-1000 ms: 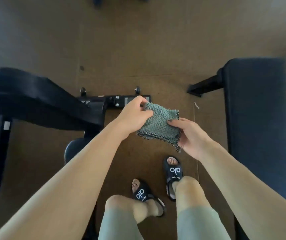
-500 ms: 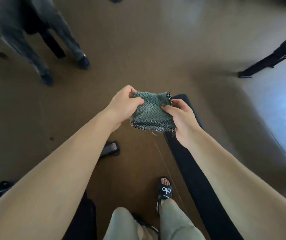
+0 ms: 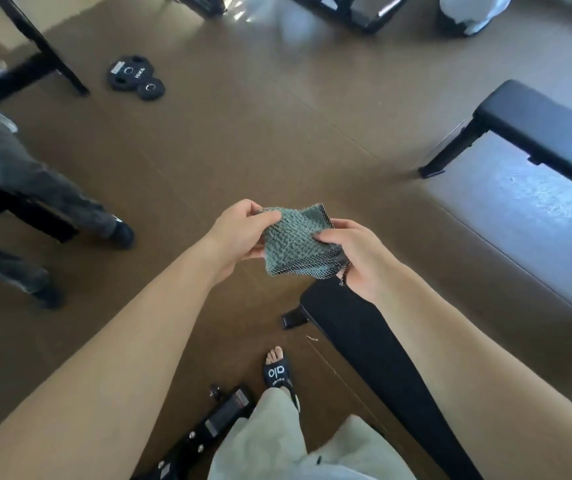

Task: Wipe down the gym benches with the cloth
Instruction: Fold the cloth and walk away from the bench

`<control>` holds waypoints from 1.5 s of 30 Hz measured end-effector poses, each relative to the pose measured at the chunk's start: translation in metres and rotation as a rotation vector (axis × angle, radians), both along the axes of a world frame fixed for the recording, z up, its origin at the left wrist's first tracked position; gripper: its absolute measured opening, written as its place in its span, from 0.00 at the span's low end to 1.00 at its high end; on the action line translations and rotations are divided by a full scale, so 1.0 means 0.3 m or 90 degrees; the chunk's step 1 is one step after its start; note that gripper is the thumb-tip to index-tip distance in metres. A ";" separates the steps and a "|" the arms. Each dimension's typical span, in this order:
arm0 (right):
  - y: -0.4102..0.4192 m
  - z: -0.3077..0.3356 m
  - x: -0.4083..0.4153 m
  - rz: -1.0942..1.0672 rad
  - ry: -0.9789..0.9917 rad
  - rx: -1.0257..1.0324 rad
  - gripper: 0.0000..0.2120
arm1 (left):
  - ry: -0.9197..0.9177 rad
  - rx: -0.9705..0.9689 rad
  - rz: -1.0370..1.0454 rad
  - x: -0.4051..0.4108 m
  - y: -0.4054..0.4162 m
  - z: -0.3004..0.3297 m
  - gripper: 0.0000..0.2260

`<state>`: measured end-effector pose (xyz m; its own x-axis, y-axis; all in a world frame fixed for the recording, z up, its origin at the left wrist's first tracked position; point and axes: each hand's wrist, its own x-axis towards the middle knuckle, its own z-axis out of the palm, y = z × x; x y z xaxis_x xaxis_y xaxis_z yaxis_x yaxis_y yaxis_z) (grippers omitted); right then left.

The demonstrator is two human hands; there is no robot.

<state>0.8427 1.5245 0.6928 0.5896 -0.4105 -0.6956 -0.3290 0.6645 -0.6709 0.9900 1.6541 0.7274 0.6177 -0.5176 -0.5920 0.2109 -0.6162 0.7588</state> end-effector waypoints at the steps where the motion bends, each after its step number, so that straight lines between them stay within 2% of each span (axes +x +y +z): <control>1: -0.011 0.009 0.053 -0.021 0.000 0.004 0.18 | 0.012 -0.001 -0.012 0.063 -0.016 0.006 0.08; 8: -0.158 0.062 0.359 -0.127 0.005 0.030 0.19 | 0.027 -0.021 -0.056 0.400 -0.230 0.070 0.08; 11: -0.271 0.054 0.477 -0.180 -0.002 0.035 0.22 | 0.055 -0.024 -0.079 0.528 -0.367 0.071 0.11; 15: -0.424 0.012 0.627 -0.180 -0.001 0.054 0.27 | 0.033 -0.016 -0.136 0.689 -0.573 0.047 0.11; 19: -0.636 -0.041 0.813 -0.215 -0.012 0.072 0.21 | 0.022 -0.016 -0.152 0.878 -0.825 0.005 0.13; 22: -0.829 -0.073 0.951 -0.286 -0.022 0.070 0.25 | 0.059 0.014 -0.206 1.022 -1.043 -0.017 0.18; 25: -1.014 -0.060 1.036 -0.342 -0.012 0.051 0.20 | 0.091 0.031 -0.279 1.117 -1.267 -0.010 0.18; 32: -1.451 0.041 1.128 -0.472 0.002 0.024 0.22 | 0.089 0.027 -0.364 1.226 -1.849 0.062 0.12; 38: -1.842 0.012 1.182 -0.607 0.011 -0.008 0.22 | 0.046 0.025 -0.500 1.271 -2.392 0.022 0.09; 42: -2.068 0.006 1.183 -0.694 0.059 -0.034 0.17 | 0.013 0.038 -0.624 1.250 -2.731 -0.017 0.10; 45: -2.216 0.008 1.155 -0.784 0.063 -0.035 0.20 | 0.012 0.043 -0.705 1.187 -2.958 -0.010 0.15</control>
<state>1.1894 0.8598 0.6953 -0.2640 -0.6847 -0.6793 0.4441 0.5389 -0.7158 1.3461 0.7666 0.7243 -0.1762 -0.7445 -0.6440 -0.4711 -0.5107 0.7193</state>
